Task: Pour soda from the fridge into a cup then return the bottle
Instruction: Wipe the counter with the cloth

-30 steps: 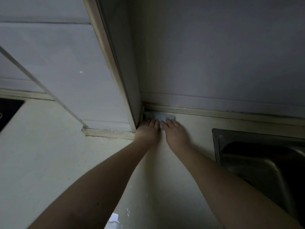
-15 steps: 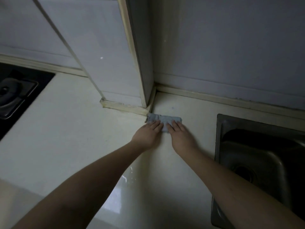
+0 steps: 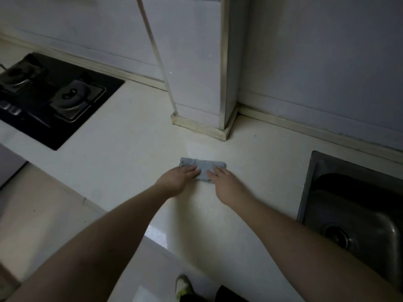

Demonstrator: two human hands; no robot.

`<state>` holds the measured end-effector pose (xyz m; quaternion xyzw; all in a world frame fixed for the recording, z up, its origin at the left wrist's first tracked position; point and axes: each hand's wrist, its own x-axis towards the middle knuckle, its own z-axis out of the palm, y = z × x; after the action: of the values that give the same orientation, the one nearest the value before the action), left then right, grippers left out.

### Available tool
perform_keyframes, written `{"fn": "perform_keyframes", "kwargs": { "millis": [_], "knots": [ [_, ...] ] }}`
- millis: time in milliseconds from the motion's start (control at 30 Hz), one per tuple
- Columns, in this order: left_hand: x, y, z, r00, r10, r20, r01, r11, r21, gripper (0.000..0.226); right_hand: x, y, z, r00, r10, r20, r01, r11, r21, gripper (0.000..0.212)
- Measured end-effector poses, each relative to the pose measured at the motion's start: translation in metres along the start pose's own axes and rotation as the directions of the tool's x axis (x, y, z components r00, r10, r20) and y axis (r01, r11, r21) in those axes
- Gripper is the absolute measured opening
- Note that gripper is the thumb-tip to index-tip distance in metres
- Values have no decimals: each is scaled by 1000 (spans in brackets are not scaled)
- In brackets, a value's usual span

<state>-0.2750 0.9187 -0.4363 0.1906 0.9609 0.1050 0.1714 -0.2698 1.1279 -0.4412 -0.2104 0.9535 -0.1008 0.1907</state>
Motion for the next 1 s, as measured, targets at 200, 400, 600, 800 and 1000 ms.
{"fn": "perform_keyframes", "kwargs": {
  "millis": [200, 400, 600, 800, 1000],
  "knots": [
    [-33, -41, 7, 997, -70, -31, 68, 996, -60, 51, 22, -40, -1, 996, -47, 77, 45, 999, 21, 61],
    [-73, -45, 14, 984, -56, -170, 69, 995, 69, 45, 47, -73, -2, 968, 103, 229, -124, 989, 76, 67],
    [-98, -37, 20, 965, 190, -183, -158, 972, 173, 46, 43, -79, 15, 987, 118, 110, -126, 990, 64, 60],
    [-107, -30, 39, 968, 205, -146, -171, 962, 214, 47, 24, -62, 12, 997, -78, 10, 75, 983, 167, 51],
    [-112, 7, 56, 973, 185, -137, -171, 980, 104, 53, 9, -34, 17, 982, -171, -78, 185, 957, 225, 44]
  ]
}}
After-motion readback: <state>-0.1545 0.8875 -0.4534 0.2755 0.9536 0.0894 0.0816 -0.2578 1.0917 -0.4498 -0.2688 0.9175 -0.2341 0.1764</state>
